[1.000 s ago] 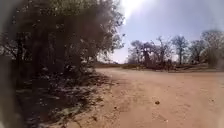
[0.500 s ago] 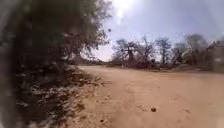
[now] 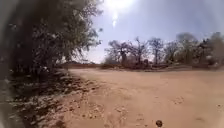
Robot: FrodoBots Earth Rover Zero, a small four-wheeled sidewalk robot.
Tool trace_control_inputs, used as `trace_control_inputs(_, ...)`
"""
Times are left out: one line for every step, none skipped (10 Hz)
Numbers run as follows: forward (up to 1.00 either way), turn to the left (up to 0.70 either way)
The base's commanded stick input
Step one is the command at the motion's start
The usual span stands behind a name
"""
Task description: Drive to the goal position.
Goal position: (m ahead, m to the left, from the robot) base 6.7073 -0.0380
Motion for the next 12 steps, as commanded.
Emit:
trace_control_inputs(0.85, 0.00)
trace_control_inputs(0.85, 0.00)
trace_control_inputs(0.85, 0.00)
trace_control_inputs(0.85, 0.00)
trace_control_inputs(0.85, 0.00)
trace_control_inputs(0.85, 0.00)
trace_control_inputs(0.85, 0.00)
trace_control_inputs(0.85, 0.00)
trace_control_inputs(0.85, 0.00)
trace_control_inputs(0.85, 0.00)
trace_control_inputs(0.85, 0.00)
trace_control_inputs(0.85, 0.00)
